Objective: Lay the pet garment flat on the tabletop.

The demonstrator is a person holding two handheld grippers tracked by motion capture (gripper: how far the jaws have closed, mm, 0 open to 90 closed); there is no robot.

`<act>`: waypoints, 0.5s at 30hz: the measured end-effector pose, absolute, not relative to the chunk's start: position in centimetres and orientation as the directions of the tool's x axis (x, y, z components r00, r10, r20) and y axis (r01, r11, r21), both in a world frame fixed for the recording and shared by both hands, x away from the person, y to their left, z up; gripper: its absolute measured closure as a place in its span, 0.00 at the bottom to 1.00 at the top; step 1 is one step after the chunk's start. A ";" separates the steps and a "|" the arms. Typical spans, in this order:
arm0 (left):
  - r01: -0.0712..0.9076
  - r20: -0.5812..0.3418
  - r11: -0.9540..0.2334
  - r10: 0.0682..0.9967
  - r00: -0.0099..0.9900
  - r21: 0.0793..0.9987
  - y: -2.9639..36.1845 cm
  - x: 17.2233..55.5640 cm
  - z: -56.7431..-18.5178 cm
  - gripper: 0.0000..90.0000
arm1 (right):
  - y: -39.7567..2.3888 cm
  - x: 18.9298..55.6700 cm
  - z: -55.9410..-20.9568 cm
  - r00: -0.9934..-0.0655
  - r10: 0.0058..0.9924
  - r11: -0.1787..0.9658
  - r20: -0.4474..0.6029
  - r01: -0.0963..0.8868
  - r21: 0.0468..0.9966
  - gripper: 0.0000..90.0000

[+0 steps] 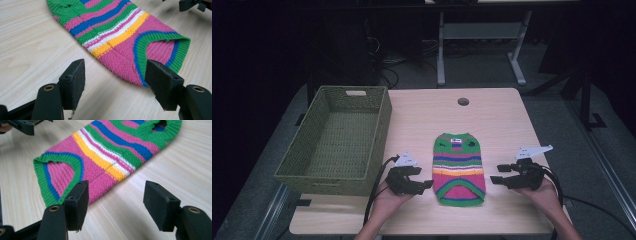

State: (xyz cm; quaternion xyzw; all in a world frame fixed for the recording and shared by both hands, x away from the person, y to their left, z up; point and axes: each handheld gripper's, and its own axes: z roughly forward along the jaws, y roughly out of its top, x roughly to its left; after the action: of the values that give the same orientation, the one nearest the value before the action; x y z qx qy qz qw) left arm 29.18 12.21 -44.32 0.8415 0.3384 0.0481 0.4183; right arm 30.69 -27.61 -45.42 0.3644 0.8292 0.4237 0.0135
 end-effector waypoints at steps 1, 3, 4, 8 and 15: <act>0.535 -0.208 -0.414 0.613 0.762 0.737 12.3 29.1 -44.4 0.35 | -27.8 30.5 -45.5 -0.735 0.616 0.372 0.283 0.589 0.718 0.40; 0.536 -0.213 -0.408 0.613 0.761 0.739 12.6 28.9 -44.5 0.34 | -28.1 30.2 -45.7 -0.735 0.618 0.368 0.280 0.585 0.723 0.40; 0.537 -0.214 -0.406 0.614 0.759 0.740 12.7 28.8 -44.5 0.34 | -28.2 30.1 -45.8 -0.733 0.622 0.370 0.275 0.585 0.722 0.40; 0.544 -0.220 -0.397 0.622 0.752 0.739 13.1 28.5 -44.8 0.33 | -28.7 29.4 -45.8 -0.724 0.633 0.360 0.273 0.588 0.724 0.40; 0.554 -0.226 -0.406 0.620 0.751 0.727 13.5 27.8 -45.4 0.28 | -29.1 28.3 -46.3 -0.721 0.648 0.375 0.246 0.582 0.721 0.37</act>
State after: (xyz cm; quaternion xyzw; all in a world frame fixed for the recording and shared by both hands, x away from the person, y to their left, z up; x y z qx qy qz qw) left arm 27.79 13.54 -45.40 0.8375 0.3505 0.0397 0.4173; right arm 28.27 -29.13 -46.31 0.3714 0.8281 0.4181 0.0390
